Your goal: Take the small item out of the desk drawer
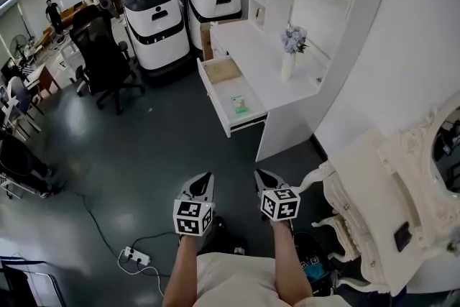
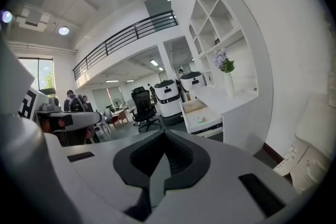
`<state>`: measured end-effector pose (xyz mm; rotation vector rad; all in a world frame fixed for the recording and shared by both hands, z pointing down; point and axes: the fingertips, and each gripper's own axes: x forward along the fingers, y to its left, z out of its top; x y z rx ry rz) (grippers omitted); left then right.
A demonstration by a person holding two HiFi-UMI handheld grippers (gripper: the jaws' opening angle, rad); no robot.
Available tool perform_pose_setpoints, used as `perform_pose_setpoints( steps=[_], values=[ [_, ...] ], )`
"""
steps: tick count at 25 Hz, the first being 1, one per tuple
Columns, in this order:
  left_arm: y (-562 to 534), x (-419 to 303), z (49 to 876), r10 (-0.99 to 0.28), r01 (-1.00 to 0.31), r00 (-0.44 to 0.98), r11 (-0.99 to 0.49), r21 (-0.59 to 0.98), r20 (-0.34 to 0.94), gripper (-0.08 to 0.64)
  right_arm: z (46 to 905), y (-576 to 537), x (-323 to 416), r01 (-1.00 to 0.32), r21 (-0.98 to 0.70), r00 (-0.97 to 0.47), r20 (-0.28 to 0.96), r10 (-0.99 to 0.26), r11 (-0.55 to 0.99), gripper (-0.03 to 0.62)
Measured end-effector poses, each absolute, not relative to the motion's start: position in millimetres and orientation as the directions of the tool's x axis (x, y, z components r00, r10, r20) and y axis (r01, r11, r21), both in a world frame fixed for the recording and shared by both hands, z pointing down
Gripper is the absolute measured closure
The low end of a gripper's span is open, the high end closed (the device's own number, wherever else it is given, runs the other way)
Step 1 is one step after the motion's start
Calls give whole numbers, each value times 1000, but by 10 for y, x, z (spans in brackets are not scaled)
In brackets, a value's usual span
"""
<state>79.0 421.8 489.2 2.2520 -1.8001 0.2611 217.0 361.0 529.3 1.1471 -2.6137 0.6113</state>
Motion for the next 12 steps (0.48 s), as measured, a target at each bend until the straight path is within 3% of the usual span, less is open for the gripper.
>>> perform_pose_setpoints(
  steps=[12],
  values=[
    [3834,725,5002,-920,-973,231,-210,99,318,543,5462,3352,1936,-698,-298,-712,390,-584,651,571]
  ],
)
